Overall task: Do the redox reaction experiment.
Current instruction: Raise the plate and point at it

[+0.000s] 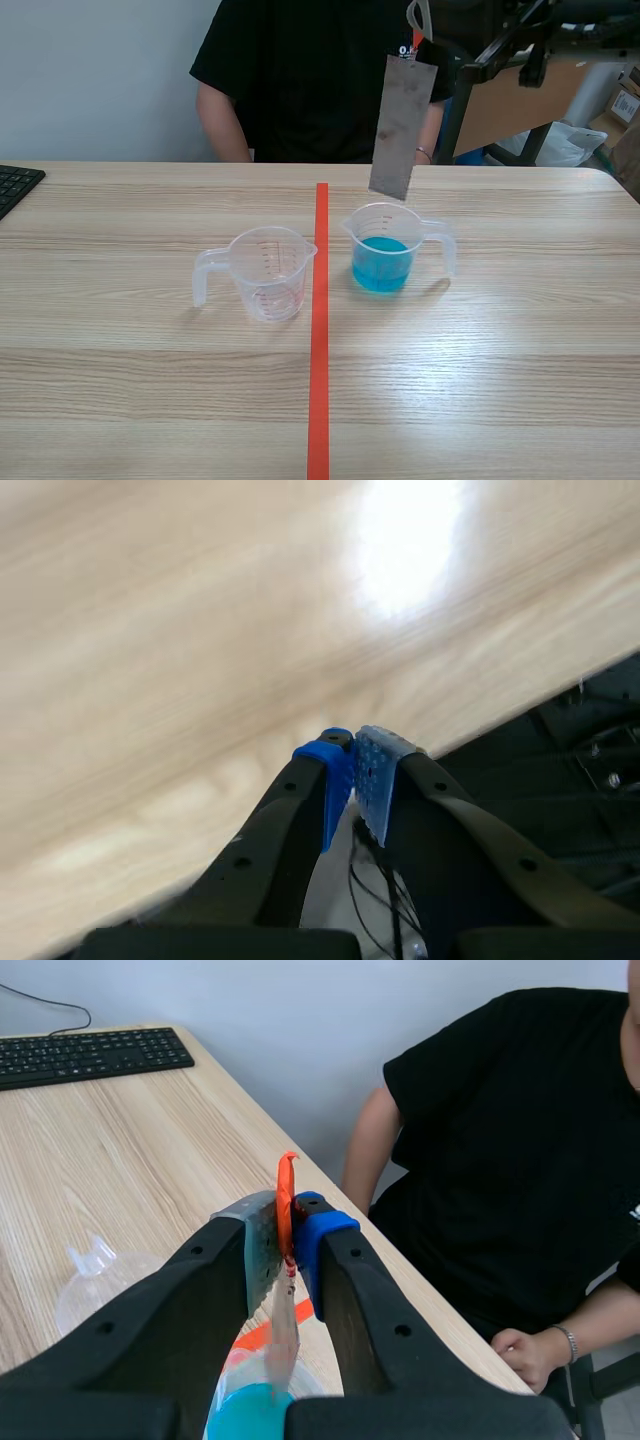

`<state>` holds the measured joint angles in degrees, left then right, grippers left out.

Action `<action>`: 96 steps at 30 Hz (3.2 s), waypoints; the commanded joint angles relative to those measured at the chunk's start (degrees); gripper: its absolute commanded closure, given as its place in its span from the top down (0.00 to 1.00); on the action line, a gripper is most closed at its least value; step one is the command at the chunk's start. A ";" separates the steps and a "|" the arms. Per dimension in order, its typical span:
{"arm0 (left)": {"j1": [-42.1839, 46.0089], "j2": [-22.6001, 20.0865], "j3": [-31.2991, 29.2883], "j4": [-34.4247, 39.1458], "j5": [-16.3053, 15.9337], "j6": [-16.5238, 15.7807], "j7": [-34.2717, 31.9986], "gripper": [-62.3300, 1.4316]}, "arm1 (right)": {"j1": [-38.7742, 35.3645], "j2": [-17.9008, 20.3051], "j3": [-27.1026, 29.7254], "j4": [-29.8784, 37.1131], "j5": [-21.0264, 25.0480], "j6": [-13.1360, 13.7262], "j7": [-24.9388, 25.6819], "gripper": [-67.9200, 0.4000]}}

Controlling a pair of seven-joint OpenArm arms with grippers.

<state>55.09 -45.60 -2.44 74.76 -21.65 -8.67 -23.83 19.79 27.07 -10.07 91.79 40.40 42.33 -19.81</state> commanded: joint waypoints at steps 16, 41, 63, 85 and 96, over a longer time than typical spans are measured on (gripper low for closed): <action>-22.97 -17.03 6.08 5.20 -0.11 -15.13 -3.32 0.10 | 1.16 0.72 1.14 1.07 2.75 0.39 0.61 0.03; -70.47 1.95 43.87 5.77 3.10 -10.99 14.97 0.10 | 1.16 0.70 1.11 1.07 3.63 0.39 0.63 0.03; -86.29 23.06 53.59 -12.02 7.82 -2.34 20.50 0.10 | 1.14 0.70 1.11 1.07 3.61 0.39 0.63 0.03; -89.57 31.34 53.81 -18.47 8.00 0.46 20.46 0.10 | 1.14 0.70 1.11 1.07 3.61 0.39 0.63 0.03; -89.57 31.45 53.81 -18.47 8.26 2.23 20.70 0.10 | 1.14 0.70 1.11 1.07 3.61 0.39 0.61 0.03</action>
<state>-33.67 -14.61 51.37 55.31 -13.43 -6.44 -2.35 19.79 27.16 -9.80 91.79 43.11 42.39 -20.03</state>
